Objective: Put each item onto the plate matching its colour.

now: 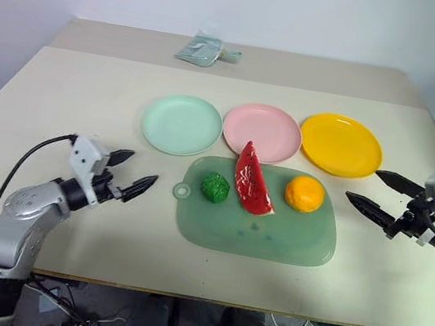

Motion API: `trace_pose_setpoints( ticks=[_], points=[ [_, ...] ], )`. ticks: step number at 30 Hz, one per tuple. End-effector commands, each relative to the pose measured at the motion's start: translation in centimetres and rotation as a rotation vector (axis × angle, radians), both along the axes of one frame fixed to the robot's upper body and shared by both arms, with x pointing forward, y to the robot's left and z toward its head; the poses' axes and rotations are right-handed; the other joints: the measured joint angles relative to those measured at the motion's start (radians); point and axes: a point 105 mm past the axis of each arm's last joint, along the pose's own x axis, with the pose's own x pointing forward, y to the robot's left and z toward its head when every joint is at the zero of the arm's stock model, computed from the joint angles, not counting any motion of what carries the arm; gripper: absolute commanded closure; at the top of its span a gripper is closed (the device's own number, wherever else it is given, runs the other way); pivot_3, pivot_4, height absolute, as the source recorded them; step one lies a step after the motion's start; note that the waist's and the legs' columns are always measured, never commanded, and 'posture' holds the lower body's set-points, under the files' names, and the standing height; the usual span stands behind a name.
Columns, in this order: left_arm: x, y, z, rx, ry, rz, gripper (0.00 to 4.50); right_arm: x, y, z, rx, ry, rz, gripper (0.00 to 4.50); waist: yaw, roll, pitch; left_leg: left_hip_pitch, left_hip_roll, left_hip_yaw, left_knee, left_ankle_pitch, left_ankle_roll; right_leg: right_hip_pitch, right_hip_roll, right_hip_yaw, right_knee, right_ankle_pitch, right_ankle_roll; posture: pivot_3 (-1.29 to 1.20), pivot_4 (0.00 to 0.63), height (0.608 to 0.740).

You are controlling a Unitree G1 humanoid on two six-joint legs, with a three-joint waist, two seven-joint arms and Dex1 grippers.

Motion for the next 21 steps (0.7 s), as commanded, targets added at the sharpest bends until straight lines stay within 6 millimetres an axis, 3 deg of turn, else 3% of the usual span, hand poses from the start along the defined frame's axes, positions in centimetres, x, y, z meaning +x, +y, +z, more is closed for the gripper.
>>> trace_pose_setpoints(
  ticks=[1,5,10,21],
  points=[
    [-0.1,-3.1,1.1,0.005,-0.026,-0.141,0.0,-1.5,0.2,1.2,0.045,0.008,0.031,0.03,0.0,0.0,0.0,0.0,0.0,0.0,0.0,0.0,0.0,0.0,0.0,0.0,0.0,0.0,0.0,0.0,0.15,0.74],
    [0.2,-6.3,1.2,0.028,-0.045,-0.27,0.0,-3.5,1.1,0.6,0.058,0.11,0.097,0.03,0.001,0.0,0.0,-0.001,0.0,0.0,0.001,0.0,0.0,0.0,0.0,0.0,0.0,0.0,0.0,0.0,0.15,0.74],
    [0.2,-8.6,0.4,0.077,-0.033,-0.381,0.0,-4.0,1.6,0.9,-0.012,0.076,0.1,0.03,-0.009,0.0,0.0,0.0,0.0,0.0,0.0,0.0,0.0,-0.001,0.001,0.0,0.0,0.0,0.0,0.0,0.15,0.74],
    [1.1,-9.4,-0.5,0.086,-0.039,-0.408,0.0,-4.8,4.5,1.3,-0.027,0.051,0.193,0.03,0.002,0.0,0.0,-0.001,0.0,0.0,0.002,0.0,0.0,0.0,0.001,0.0,0.0,0.0,0.0,0.0,0.15,0.74]
  ],
)
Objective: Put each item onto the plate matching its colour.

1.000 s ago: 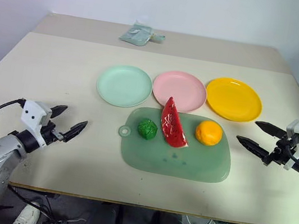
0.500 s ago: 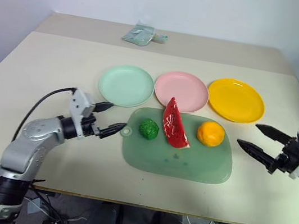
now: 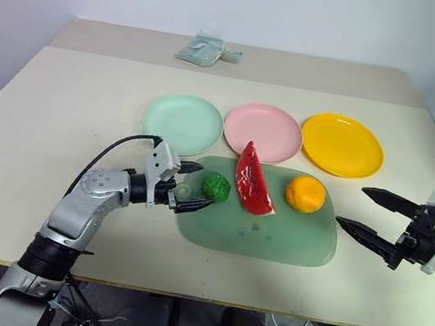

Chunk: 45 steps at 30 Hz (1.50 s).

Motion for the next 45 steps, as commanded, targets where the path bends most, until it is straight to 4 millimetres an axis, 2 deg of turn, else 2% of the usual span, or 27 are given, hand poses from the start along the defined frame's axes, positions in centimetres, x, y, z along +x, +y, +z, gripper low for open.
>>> trace_pose_setpoints(
  ticks=[1,19,22,24,25,28,31,33,36,39,42,45],
  points=[
    [0.1,-0.7,0.9,-0.003,-0.054,-0.033,0.0,-0.6,1.2,0.7,-0.008,-0.036,0.055,0.03,-0.001,0.0,0.0,0.0,0.0,0.0,0.0,0.0,0.0,0.0,0.0,0.0,0.0,0.0,0.0,0.0,0.15,0.74],
    [1.3,-1.8,0.1,0.047,-0.071,-0.048,0.0,-1.1,-0.3,-0.3,-0.001,-0.061,0.022,0.03,-0.001,0.0,0.0,0.0,0.0,0.0,0.0,0.0,0.0,0.0,0.0,0.0,0.0,0.0,0.0,0.0,0.15,0.74],
    [1.2,-1.9,0.0,0.043,-0.057,-0.056,0.83,-1.2,-0.4,-0.3,-0.005,-0.061,0.024,0.0,-0.001,0.0,0.0,0.0,0.0,0.0,0.0,0.0,0.0,0.0,0.0,0.0,0.0,0.0,0.0,0.0,0.15,0.74],
    [1.2,-1.9,-0.1,0.045,-0.049,-0.062,1.92,-1.3,-0.3,-0.3,-0.008,-0.061,0.026,0.0,-0.001,0.0,0.0,0.0,0.0,0.0,0.0,0.0,0.0,0.0,0.0,0.0,0.0,0.0,0.0,0.0,0.15,0.74],
    [1.2,-1.8,-0.1,0.046,-0.051,-0.06,2.22,-1.2,-0.3,-0.2,-0.008,-0.062,0.027,0.0,-0.001,0.0,0.0,0.0,0.0,0.0,0.0,0.0,0.0,0.0,0.0,0.0,0.0,0.0,0.0,0.0,0.15,0.74],
    [1.4,-1.7,0.2,0.034,-0.064,-0.038,2.31,-1.0,0.0,-0.1,-0.011,-0.066,0.033,0.0,-0.001,0.0,0.0,0.0,0.0,0.0,0.0,0.0,0.0,0.0,0.0,0.0,0.0,0.0,0.0,0.0,0.15,0.74],
    [1.9,-0.8,1.6,-0.032,-0.075,0.017,2.31,-0.8,0.7,0.4,-0.009,-0.082,0.05,0.0,-0.002,0.0,0.0,0.0,0.0,0.0,0.0,0.0,0.0,0.0,0.0,0.0,0.0,0.0,0.0,0.0,0.15,0.74],
    [3.2,0.6,3.2,-0.111,-0.082,0.119,2.31,-0.6,1.1,0.8,0.003,-0.096,0.058,0.0,-0.002,0.0,0.0,0.0,0.0,0.0,0.0,0.001,-0.001,0.0,0.0,0.0,0.001,0.0,0.0,0.0,0.15,0.74],
    [6.3,4.0,5.7,-0.181,-0.14,0.377,2.31,-0.4,2.1,1.4,0.016,-0.118,0.082,0.0,-0.001,-0.001,0.001,0.0,0.0,0.0,0.0,0.001,-0.002,0.0,0.0,0.0,0.001,0.0,0.0,0.0,0.15,0.74],
    [9.6,6.3,6.4,-0.166,-0.15,0.626,2.31,0.2,3.3,2.0,0.042,-0.14,0.096,0.0,0.001,-0.001,0.001,0.0,0.0,0.0,0.001,0.001,-0.001,0.0,0.001,-0.001,0.001,0.0,0.0,0.0,0.15,0.74],
    [11.8,6.7,5.8,-0.125,-0.124,0.736,2.31,0.7,4.1,2.0,0.058,-0.142,0.111,0.0,0.004,-0.002,0.0,0.0,-0.001,0.0,0.002,0.003,-0.004,0.0,0.001,-0.001,0.001,0.001,0.001,0.0,0.15,0.74],
    [13.5,5.9,4.6,-0.072,-0.085,0.769,2.31,0.9,4.4,1.6,0.067,-0.136,0.121,0.0,0.005,-0.003,0.001,-0.001,-0.002,0.0,0.002,0.003,-0.004,0.0,0.001,-0.002,0.001,0.001,0.001,0.0,0.15,0.74]
  ],
)
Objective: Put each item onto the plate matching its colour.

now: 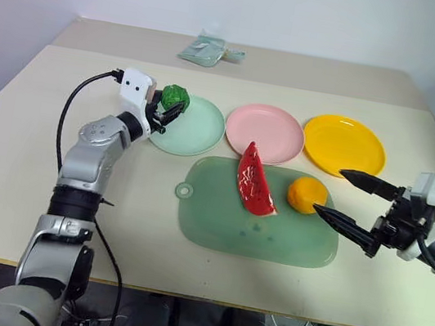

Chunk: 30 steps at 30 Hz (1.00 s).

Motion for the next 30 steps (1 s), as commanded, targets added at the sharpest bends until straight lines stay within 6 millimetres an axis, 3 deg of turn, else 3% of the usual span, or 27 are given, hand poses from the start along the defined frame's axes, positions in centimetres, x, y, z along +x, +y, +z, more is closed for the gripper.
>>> trace_pose_setpoints(
  ticks=[1,5,10,16,19,22,25,30],
  points=[
    [1.5,-0.8,-0.5,0.049,0.021,0.026,2.31,0.0,0.5,0.4,0.005,-0.032,0.02,0.0,-0.001,-0.001,0.0,-0.001,0.0,0.0,0.0,0.0,0.0,-0.001,0.0,-0.001,0.0,0.0,0.0,0.0,0.15,0.74],
    [2.2,-1.3,-1.1,0.064,0.053,0.006,2.31,0.0,0.6,0.4,0.007,-0.046,0.018,0.0,-0.005,-0.001,0.001,-0.003,0.0,0.0,0.001,0.0,0.0,-0.003,0.001,-0.002,0.0,0.0,0.001,0.0,0.15,0.74],
    [2.3,-1.2,-1.1,0.063,0.059,-0.005,0.02,-0.2,0.1,0.1,0.002,-0.045,-0.009,0.0,-0.006,-0.001,0.001,-0.003,0.0,0.0,0.001,0.001,-0.001,-0.003,0.001,-0.002,0.0,0.0,0.0,0.0,0.15,0.74],
    [1.6,-1.0,-0.3,0.075,0.013,-0.045,0.02,0.8,-0.4,-0.9,-0.033,-0.01,-0.073,0.0,-0.006,-0.001,0.001,-0.003,0.0,0.0,0.001,0.001,-0.001,-0.003,0.001,-0.002,0.001,0.0,0.001,0.0,0.15,0.74],
    [0.4,0.8,1.7,0.038,-0.071,-0.027,0.02,1.5,-0.1,-0.9,-0.019,0.033,-0.116,0.0,-0.007,-0.001,0.001,-0.003,0.0,0.0,0.001,0.001,-0.001,-0.003,0.0,-0.002,0.001,0.0,0.0,0.0,0.15,0.74],
    [-1.7,2.5,2.9,0.074,-0.147,-0.039,0.02,1.6,1.1,-0.1,0.027,0.028,-0.095,0.0,-0.012,-0.001,0.001,-0.003,0.001,0.0,0.001,0.001,-0.002,-0.004,0.0,0.0,0.001,0.0,0.0,0.0,0.15,0.74],
    [-4.2,3.7,2.5,0.111,-0.147,-0.073,0.02,2.2,2.5,0.5,0.056,0.021,-0.089,0.0,-0.016,-0.001,0.0,-0.003,0.002,0.0,0.0,0.002,-0.003,-0.005,0.0,0.001,0.001,0.0,0.0,0.0,0.15,0.74],
    [-8.4,2.0,1.1,0.082,-0.088,-0.269,0.02,3.1,4.7,0.3,0.03,0.025,-0.074,0.0,-0.004,-0.001,0.0,-0.003,0.001,-0.001,0.0,0.001,-0.002,-0.004,-0.001,0.0,0.001,0.0,0.0,0.0,0.15,0.74]
  ],
)
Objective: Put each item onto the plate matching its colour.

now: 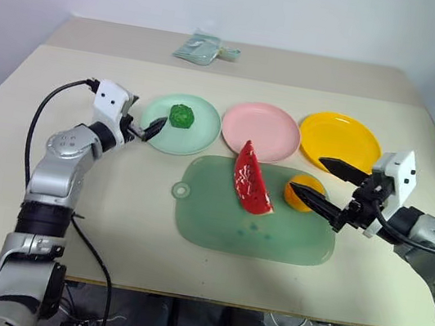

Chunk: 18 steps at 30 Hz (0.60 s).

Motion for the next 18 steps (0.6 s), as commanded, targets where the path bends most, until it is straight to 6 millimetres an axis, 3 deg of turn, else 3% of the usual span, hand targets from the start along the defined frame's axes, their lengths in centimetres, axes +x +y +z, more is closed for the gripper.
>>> trace_pose_setpoints(
  ticks=[1,5,11,18],
  points=[
    [-3.0,-2.5,1.2,-0.059,-0.006,-0.188,0.02,0.0,1.7,0.1,-0.03,-0.01,0.032,0.0,0.001,0.0,0.0,0.0,0.0,0.0,0.0,0.0,0.0,0.0,0.0,0.0,0.0,0.0,0.0,0.0,0.15,0.74],
    [-5.9,-4.5,-0.1,-0.055,0.061,-0.342,0.02,0.2,2.9,-0.3,-0.04,0.012,0.059,0.0,-0.002,0.0,0.0,0.0,0.0,-0.001,0.0,0.0,0.001,0.0,-0.001,0.0,-0.001,0.0,0.0,0.0,0.15,0.74],
    [-7.0,-6.0,-0.7,0.016,0.037,-0.42,0.02,0.4,3.5,-0.8,-0.061,0.044,0.063,0.0,-0.004,0.0,0.0,0.0,0.0,-0.001,0.0,0.0,0.001,0.0,-0.001,0.0,-0.001,0.0,0.0,0.0,0.15,0.74],
    [-8.9,-7.5,-1.2,0.045,0.001,-0.569,0.02,3.5,5.8,-2.2,-0.125,0.181,-0.123,0.0,-0.025,0.0,0.0,0.0,0.0,-0.001,-0.002,0.0,0.0,-0.001,0.0,0.0,0.0,0.0,-0.001,0.0,0.15,0.74]
  ],
)
